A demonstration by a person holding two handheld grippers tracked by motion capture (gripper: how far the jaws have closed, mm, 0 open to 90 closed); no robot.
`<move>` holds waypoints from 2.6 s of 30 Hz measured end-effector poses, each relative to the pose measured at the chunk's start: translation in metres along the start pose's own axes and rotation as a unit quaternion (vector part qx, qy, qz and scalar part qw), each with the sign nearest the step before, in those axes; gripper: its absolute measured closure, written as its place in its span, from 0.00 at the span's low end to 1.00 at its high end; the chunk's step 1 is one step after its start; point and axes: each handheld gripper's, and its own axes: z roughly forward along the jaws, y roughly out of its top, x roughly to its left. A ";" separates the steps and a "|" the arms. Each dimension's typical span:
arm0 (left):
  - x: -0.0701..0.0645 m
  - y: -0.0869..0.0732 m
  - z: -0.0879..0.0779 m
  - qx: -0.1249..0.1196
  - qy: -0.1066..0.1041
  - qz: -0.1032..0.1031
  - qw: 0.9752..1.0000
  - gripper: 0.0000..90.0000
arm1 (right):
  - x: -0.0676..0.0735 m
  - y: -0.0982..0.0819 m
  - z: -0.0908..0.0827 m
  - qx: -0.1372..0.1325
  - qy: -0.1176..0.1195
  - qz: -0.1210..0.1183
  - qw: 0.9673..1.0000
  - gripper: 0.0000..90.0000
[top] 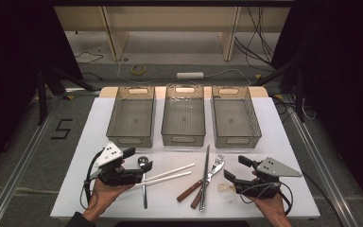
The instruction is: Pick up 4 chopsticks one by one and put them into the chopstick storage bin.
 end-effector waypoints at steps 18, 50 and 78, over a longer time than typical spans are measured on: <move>-0.006 0.016 0.051 0.205 -0.027 0.088 0.974 0.33 | 0.000 0.000 0.001 0.008 0.003 0.001 1.000 0.29; -0.003 0.002 0.099 0.353 -0.086 0.157 0.918 0.74 | -0.001 0.000 0.004 0.019 0.007 0.005 1.000 0.29; -0.009 -0.005 0.111 0.373 -0.102 0.216 0.896 0.92 | -0.001 0.000 0.005 0.026 0.010 0.007 1.000 0.30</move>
